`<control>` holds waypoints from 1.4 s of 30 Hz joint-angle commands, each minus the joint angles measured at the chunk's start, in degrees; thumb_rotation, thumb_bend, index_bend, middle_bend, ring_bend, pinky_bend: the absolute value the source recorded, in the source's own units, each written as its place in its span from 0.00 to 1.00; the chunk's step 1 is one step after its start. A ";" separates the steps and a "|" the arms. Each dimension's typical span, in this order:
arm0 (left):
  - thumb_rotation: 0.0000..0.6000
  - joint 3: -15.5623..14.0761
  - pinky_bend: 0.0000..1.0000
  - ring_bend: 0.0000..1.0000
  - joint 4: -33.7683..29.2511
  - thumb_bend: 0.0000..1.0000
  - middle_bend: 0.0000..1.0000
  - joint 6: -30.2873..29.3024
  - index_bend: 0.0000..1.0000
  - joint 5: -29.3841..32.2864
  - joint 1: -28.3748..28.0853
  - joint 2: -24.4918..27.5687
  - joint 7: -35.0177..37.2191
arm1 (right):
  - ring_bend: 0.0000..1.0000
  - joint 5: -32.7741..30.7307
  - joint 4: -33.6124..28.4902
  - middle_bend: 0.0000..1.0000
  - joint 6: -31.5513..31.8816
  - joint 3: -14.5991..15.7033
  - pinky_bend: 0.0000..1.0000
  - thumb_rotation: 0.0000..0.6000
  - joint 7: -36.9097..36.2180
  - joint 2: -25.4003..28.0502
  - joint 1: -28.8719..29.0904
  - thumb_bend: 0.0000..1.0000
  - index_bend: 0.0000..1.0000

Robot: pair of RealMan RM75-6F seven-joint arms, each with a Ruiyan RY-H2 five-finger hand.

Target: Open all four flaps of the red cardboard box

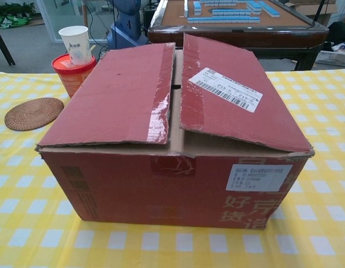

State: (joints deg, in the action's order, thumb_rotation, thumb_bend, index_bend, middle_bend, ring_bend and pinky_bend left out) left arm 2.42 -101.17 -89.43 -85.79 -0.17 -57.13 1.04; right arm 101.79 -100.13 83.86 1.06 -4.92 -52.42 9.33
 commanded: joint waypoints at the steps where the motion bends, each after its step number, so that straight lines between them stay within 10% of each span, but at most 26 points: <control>1: 1.00 -0.04 0.00 0.15 -0.11 0.28 0.29 -0.13 0.42 -0.28 -0.01 0.02 0.02 | 0.16 2.94 -3.20 0.28 -3.22 -0.94 0.18 1.00 2.06 2.34 3.53 0.62 0.25; 14: 1.00 -0.57 0.00 0.15 -0.26 0.28 0.29 -0.03 0.42 -2.04 -0.32 0.96 0.27 | 0.16 1.80 -14.80 0.28 -23.74 -9.35 0.18 1.00 8.26 3.17 21.83 0.99 0.24; 28: 1.00 -1.10 0.00 0.15 -0.59 0.28 0.29 0.01 0.43 -3.17 -0.49 1.62 0.00 | 0.16 -13.39 -14.22 0.26 -40.77 -16.97 0.18 1.00 19.00 -8.29 38.23 1.00 0.23; 42: 1.00 -1.65 0.00 0.15 0.62 0.28 0.29 -0.35 0.43 -2.90 0.17 1.51 1.32 | 0.16 -21.76 -9.51 0.30 -44.53 -15.03 0.18 1.00 23.44 -15.32 44.21 1.00 0.23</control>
State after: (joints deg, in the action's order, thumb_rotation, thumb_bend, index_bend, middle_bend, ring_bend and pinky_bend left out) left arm 0.79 -100.58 -89.78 -88.70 -0.02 -55.62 2.34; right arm 80.24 -109.81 39.46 -14.16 18.40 -67.55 53.34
